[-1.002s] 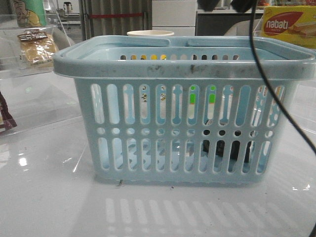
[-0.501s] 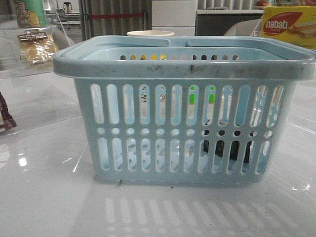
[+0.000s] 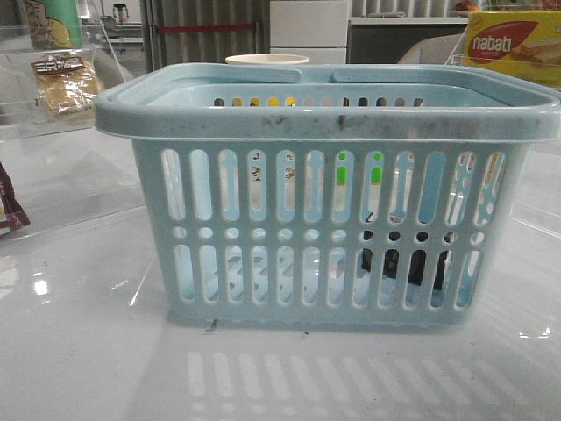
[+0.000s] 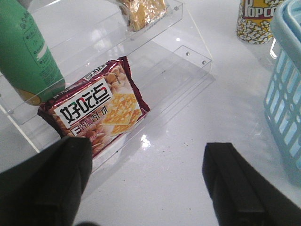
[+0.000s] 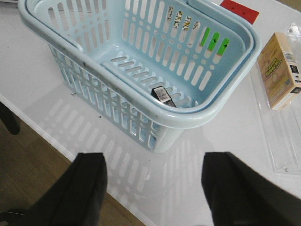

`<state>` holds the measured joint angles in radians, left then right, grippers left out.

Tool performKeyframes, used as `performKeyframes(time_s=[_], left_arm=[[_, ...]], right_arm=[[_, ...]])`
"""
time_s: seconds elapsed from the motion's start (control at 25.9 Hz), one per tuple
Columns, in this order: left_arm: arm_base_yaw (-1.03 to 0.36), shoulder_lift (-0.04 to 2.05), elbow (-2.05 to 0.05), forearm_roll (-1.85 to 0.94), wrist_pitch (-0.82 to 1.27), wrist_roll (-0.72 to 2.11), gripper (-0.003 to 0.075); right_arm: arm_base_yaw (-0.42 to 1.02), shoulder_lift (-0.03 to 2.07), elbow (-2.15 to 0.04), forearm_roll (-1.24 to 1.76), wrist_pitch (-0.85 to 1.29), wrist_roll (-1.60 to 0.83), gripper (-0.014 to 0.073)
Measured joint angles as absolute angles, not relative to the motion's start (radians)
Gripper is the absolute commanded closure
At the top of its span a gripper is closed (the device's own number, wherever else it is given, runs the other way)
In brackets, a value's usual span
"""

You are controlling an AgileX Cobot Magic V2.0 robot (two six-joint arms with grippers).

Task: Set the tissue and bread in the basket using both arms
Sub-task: 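Reach the left gripper to the bagged bread roll and grasp it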

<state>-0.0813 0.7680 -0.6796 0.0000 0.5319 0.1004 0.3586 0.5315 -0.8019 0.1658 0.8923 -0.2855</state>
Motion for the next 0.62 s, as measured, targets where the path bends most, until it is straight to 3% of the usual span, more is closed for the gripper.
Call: performKeyframes(time_s=[0.39,0.62], left_arm=[[-0.081,1.255,-0.981,-0.016,0.43,0.088,0.0156],[-0.077,1.556,-1.233,-0.074,0.424,0.084,0.0051]], right_arm=[[0.359,0.531,-0.802,0.166,0.892,-0.285,0.0053],[0.359,0.531,-0.802,0.166,0.892,-0.285,0.0053]])
